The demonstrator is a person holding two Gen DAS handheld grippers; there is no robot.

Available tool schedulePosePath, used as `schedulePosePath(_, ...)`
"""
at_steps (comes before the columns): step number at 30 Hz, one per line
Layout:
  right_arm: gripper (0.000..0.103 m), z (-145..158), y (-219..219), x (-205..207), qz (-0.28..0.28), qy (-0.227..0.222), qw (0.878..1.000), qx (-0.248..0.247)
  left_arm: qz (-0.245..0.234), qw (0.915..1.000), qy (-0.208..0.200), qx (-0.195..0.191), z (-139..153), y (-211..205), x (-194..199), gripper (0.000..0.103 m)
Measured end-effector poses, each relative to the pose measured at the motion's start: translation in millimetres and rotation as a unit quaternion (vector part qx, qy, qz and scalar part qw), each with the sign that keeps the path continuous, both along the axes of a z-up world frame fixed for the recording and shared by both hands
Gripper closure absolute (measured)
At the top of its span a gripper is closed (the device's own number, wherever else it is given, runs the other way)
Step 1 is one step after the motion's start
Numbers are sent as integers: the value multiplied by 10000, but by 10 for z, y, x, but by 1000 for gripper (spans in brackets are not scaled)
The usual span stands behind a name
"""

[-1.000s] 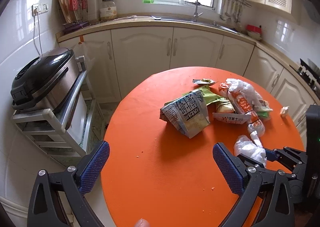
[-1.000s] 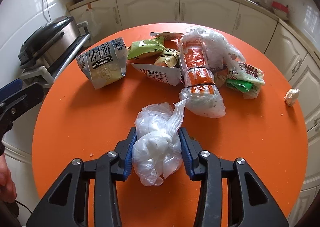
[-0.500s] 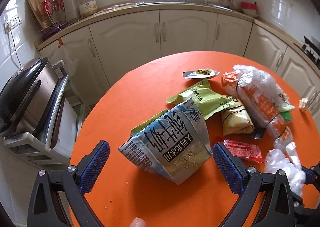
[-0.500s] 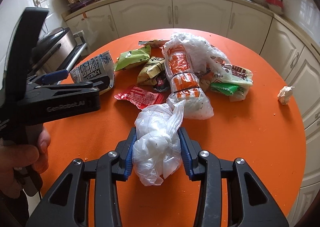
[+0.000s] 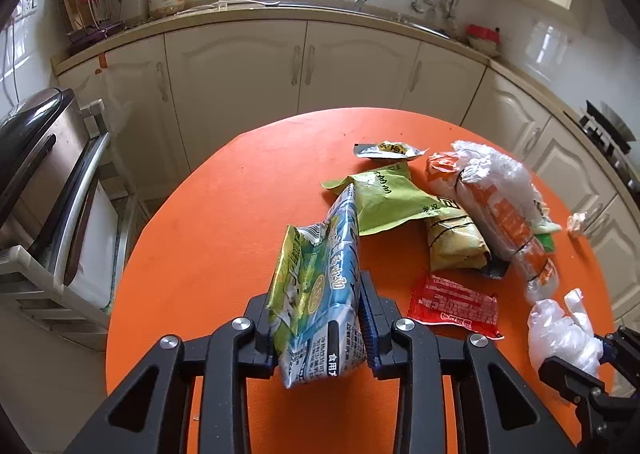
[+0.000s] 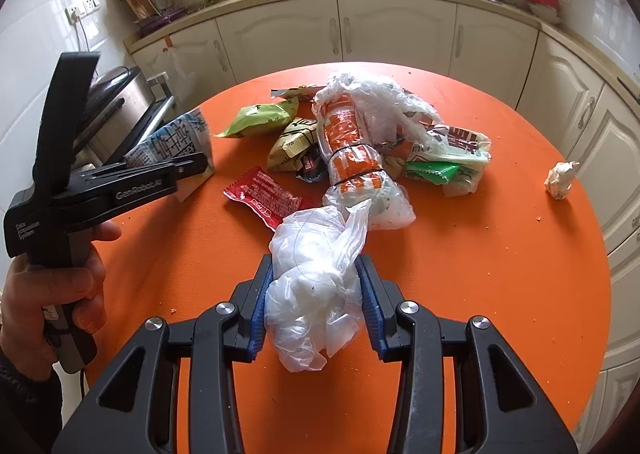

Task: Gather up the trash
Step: 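Grasp the blue-green snack packet with the left tool, then carry the white bag and snack packet with both tools to the blue bin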

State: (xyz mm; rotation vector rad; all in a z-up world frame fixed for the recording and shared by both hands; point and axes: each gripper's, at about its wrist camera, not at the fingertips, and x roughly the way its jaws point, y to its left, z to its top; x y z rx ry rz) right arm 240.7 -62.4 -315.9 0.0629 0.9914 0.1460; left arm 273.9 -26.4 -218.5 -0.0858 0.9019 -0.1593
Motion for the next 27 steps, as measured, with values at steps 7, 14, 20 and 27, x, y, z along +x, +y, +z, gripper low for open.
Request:
schedulePosePath(7,63,140,-135,-196,-182,-195,9995,153,-91,9991,-403,-12,131,68,-314,75)
schedulePosePath(14,63,468,-351,-488,-398,-545,9975,208,-319,9954,-903,44,403,-141,-845,75)
schedulePosePath(20,63,853,-564,-831,-595,-983,9932,173,-632,9887,-1355,113,666,-478,-1301,75)
schedulePosePath(27,63,1297,-932,-1290,-962,-1496,9840,133,-1134,9766,-1829,39,897,-817,-1932,75)
